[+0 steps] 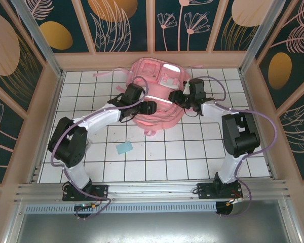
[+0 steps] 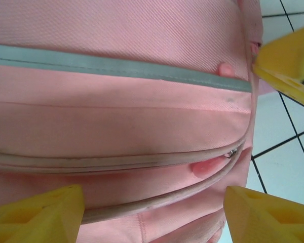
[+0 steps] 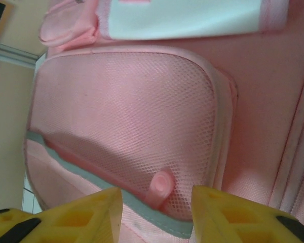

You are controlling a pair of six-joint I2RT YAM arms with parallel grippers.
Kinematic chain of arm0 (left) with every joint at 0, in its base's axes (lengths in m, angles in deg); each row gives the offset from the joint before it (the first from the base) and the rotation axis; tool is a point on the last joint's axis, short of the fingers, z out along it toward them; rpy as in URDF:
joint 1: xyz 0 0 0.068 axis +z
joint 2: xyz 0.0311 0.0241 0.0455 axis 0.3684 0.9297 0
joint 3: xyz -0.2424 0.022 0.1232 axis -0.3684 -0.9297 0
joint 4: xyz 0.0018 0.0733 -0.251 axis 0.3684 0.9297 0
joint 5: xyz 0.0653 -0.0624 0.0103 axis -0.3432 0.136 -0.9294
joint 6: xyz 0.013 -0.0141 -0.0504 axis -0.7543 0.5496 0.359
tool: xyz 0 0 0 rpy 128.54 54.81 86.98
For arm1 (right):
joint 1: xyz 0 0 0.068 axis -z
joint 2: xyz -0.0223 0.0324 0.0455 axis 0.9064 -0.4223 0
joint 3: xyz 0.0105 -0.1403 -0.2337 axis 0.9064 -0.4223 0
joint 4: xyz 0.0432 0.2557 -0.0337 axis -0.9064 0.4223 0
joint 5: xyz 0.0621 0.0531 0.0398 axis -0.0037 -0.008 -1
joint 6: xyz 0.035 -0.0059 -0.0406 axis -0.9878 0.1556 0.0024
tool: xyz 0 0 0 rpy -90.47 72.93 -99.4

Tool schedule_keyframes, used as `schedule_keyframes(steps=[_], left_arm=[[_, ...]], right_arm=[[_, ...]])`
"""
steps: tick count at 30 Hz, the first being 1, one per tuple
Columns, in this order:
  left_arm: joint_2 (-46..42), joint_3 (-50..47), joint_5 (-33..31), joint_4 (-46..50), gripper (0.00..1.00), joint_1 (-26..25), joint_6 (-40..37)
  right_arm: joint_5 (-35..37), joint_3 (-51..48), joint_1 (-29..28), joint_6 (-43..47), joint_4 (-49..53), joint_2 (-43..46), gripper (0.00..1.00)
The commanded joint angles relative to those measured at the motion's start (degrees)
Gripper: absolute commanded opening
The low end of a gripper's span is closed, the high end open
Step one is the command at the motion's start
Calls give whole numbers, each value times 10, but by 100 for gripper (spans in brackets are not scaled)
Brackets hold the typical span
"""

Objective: Pack the student bag

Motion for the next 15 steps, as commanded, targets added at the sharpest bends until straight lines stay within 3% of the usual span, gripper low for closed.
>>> schedule_keyframes(steps=[1,7,15], left_arm=[[6,24,-4,7,73,-8,-29],[15,26,-7,10,73,-10,-43],[39,18,-30,2,73,-10,-49]], right_arm=[[25,-16,-2,-45,-44,-16,40],[70,2,-23,-43,-16,-29,40],[148,-28,-28,-31,-2,19,44]])
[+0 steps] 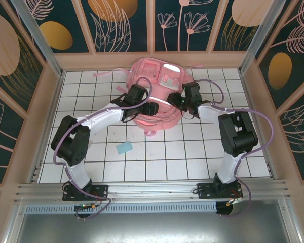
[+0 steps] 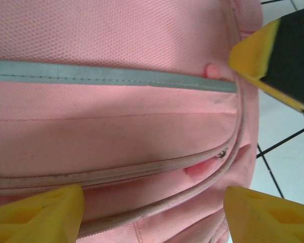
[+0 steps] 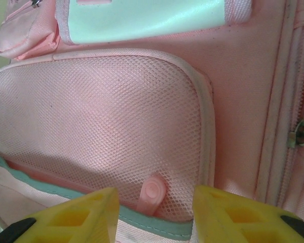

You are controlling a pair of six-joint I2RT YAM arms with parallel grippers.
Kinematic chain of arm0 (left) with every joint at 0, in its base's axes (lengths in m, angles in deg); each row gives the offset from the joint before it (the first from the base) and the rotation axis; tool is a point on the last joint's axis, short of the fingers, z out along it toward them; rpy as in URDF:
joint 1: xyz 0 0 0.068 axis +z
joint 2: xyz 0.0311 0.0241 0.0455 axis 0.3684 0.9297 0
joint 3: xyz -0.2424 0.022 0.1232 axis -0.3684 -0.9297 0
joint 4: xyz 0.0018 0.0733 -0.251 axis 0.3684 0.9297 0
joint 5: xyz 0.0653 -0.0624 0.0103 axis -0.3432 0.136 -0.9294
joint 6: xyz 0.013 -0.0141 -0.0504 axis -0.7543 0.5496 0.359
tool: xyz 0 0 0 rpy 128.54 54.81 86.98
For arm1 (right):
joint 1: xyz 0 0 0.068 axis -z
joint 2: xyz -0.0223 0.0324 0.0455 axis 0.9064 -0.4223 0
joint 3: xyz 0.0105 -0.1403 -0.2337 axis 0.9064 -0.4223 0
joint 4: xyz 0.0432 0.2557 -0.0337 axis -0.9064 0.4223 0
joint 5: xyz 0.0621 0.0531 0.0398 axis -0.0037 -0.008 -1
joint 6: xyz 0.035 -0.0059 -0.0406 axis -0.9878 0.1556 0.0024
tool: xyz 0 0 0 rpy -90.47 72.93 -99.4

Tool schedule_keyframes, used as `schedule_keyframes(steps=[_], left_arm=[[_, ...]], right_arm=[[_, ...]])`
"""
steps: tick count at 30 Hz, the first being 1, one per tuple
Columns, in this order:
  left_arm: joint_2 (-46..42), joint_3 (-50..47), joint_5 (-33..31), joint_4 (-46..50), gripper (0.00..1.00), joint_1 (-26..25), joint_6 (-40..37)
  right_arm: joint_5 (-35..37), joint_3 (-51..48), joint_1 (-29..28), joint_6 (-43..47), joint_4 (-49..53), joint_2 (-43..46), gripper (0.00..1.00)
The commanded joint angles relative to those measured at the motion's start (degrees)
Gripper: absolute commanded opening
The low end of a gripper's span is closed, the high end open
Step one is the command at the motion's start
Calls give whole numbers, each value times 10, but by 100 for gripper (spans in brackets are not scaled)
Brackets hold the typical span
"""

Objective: Pack the student bag

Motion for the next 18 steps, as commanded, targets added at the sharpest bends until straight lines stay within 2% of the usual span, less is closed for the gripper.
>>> schedule_keyframes(steps=[1,9,18], left_arm=[[25,8,-9,0,73,0,-8],[40,-3,0,-11,73,0,3],[30,-11,7,-13,73,0,2]], right_arm=[[57,-9,1,6,17,20,44],[45,2,-2,14,13,3,47],[-8,43,-20,-2,-14,-60,33]])
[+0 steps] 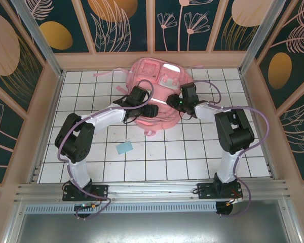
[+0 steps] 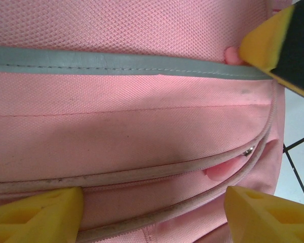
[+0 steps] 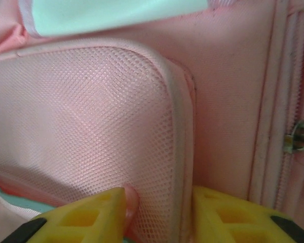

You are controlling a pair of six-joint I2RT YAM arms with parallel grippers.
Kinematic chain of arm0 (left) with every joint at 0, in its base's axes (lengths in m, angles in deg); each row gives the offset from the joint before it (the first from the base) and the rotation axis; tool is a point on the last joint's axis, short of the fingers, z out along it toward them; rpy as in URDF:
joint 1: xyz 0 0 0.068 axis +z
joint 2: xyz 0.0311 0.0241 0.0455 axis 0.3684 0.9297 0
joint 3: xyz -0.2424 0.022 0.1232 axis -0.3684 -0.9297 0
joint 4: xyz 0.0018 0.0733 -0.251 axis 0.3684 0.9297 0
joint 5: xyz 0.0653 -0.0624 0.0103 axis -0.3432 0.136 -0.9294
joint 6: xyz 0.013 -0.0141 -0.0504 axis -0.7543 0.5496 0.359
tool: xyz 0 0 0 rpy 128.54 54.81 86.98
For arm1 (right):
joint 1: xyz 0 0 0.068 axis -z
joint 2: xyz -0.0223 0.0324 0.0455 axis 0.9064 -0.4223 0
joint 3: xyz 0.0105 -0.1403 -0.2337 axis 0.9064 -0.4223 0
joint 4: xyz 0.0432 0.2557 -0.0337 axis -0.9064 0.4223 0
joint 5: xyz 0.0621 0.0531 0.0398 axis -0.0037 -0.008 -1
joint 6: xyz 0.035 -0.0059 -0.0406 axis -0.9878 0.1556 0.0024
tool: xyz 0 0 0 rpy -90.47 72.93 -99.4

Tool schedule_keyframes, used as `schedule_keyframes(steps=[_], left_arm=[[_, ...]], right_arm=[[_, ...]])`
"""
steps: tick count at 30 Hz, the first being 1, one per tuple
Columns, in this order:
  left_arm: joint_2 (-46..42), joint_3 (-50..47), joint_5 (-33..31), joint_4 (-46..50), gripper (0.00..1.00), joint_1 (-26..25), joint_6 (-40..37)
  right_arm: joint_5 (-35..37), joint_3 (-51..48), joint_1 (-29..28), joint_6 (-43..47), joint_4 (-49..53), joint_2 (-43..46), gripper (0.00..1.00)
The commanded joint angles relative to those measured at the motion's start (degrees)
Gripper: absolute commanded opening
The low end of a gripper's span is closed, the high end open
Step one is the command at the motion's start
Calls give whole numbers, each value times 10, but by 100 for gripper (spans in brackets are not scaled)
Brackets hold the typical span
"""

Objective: Pack the student bag

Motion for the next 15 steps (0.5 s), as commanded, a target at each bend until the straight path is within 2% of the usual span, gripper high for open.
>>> schedule_keyframes(steps=[1,5,15], left_arm=[[3,-12,14,-11,73,0,1],[-2,-17,32,-15,74,0,-7],[-21,1,70,16,73,-3,-20]], right_arm=[[-33,25,-6,-7,-21,-20,25],[-57,30,-1,-13,-25,6,0],[-56,87,4,-6,48,76,0]])
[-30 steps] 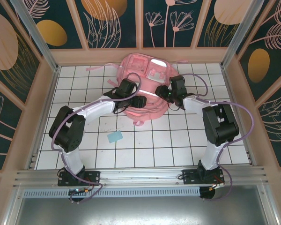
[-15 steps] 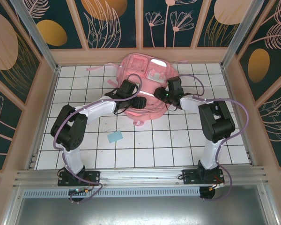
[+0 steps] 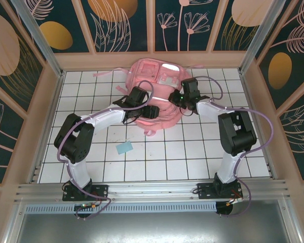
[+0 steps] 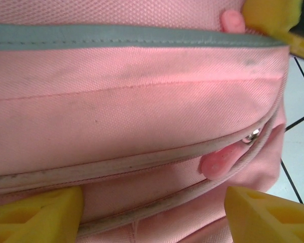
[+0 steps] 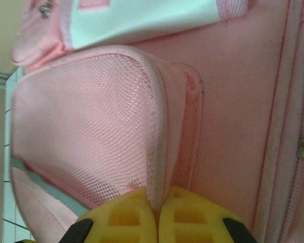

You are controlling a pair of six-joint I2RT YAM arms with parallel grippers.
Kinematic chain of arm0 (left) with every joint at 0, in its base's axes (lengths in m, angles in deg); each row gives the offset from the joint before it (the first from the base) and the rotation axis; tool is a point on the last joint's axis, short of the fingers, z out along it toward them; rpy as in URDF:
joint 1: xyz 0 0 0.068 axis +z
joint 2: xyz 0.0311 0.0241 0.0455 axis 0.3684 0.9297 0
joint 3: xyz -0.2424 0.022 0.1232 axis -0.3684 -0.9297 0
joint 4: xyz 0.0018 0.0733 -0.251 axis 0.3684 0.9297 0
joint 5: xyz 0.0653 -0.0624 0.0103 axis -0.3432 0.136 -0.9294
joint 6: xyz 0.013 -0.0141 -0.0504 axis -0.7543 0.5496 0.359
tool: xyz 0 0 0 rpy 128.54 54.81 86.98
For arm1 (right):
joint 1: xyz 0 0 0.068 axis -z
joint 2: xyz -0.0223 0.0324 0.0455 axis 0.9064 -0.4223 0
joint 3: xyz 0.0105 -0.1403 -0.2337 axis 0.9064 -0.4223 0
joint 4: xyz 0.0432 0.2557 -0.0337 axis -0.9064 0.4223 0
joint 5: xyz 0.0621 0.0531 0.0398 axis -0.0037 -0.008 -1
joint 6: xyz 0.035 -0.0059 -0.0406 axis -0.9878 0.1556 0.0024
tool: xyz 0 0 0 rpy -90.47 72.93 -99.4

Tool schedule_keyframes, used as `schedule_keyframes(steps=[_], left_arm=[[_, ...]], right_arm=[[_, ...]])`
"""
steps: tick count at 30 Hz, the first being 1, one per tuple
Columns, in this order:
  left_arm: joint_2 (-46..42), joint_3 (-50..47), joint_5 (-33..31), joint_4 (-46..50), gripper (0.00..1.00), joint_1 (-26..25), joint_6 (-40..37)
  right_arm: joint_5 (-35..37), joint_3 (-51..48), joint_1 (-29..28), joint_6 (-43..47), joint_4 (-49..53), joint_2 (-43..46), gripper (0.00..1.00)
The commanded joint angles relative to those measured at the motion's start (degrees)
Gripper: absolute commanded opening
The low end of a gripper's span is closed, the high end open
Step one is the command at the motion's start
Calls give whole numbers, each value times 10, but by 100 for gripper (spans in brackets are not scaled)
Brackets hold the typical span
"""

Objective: Pack the student bag

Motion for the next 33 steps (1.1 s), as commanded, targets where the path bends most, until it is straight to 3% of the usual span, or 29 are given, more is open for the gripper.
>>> schedule_keyframes(steps=[1,12,18,22,25,30,33], left_arm=[[-16,16,34,29,73,-6,-8],[40,104,32,75,73,-38,-13],[67,127,-9,107,71,-54,-22],[85,148,-49,119,65,-57,-26],[95,167,-57,114,56,-57,-27],[96,174,-40,94,27,-56,-24],[92,169,-32,90,5,-57,-25]], right_arm=[[-32,46,-1,2,-16,47,0],[-70,74,-3,-17,-11,26,0],[-83,87,-3,-19,-12,22,0],[-97,87,-4,-28,-22,22,0],[-99,87,-4,-29,-23,24,0],[-91,80,-3,-22,-16,26,0],[-87,70,3,-22,-17,29,0]])
